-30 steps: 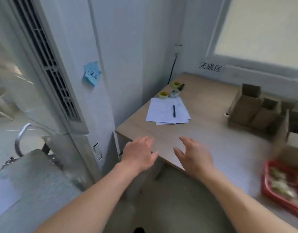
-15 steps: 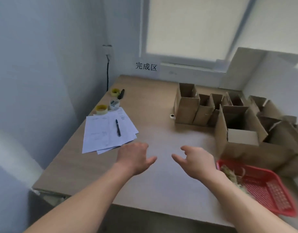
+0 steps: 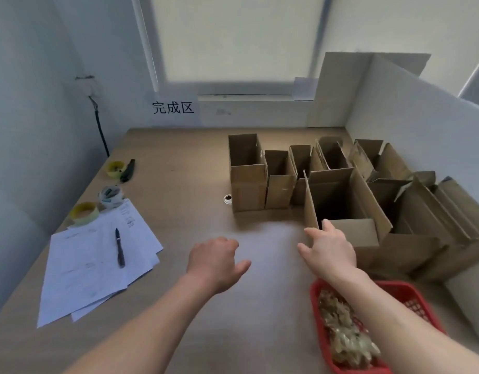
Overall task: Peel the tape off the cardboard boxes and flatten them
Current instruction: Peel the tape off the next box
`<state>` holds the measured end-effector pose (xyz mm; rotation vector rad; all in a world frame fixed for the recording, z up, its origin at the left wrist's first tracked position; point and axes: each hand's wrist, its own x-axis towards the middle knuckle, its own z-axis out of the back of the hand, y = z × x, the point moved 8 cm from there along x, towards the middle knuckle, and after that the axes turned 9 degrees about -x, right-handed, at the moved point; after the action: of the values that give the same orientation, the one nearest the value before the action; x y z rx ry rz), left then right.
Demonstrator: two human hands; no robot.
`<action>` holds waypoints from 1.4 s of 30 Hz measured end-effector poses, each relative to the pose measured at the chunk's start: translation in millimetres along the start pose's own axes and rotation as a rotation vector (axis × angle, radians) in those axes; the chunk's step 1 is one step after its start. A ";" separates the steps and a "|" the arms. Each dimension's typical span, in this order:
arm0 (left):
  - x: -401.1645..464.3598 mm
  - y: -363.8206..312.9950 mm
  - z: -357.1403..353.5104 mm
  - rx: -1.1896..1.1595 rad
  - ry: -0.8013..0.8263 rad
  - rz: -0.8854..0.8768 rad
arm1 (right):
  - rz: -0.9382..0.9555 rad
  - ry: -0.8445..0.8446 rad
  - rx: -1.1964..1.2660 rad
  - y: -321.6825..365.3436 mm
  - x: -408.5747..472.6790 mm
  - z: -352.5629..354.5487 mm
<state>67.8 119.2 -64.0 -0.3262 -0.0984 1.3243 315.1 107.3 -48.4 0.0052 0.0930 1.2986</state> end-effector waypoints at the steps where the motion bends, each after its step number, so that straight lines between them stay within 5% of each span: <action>1: 8.3 -3.3 -3.1 -0.006 0.004 0.007 | -0.009 0.038 -0.008 -3.5 10.4 -6.7; 9: 44.9 -7.7 -27.3 -0.105 -0.005 0.108 | 0.012 -0.125 0.038 -0.1 53.8 6.1; 17: 69.4 11.4 -16.1 -0.308 -0.116 0.174 | 0.061 -0.177 0.621 20.2 48.8 31.9; 25: 53.9 63.0 11.6 -0.394 -0.239 0.188 | -0.091 -0.047 1.077 54.1 43.5 4.7; 30: 23.1 113.1 -19.7 -0.430 -0.088 0.280 | -0.070 0.030 0.591 70.4 31.8 -37.5; 36: -17.5 146.9 -62.3 -0.798 0.041 0.477 | -0.298 0.234 0.607 60.0 -31.0 -114.7; 39: -26.1 132.5 -42.7 -1.076 0.003 0.384 | -0.350 0.165 0.670 56.8 -36.8 -120.3; 42: -26.8 116.3 17.9 -1.179 -0.083 0.121 | -0.482 0.199 0.981 53.2 -29.8 -126.7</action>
<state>-52.1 120.6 -77.6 -1.2791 -0.9561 1.2740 246.9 86.8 -169.7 0.6529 0.8418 0.6667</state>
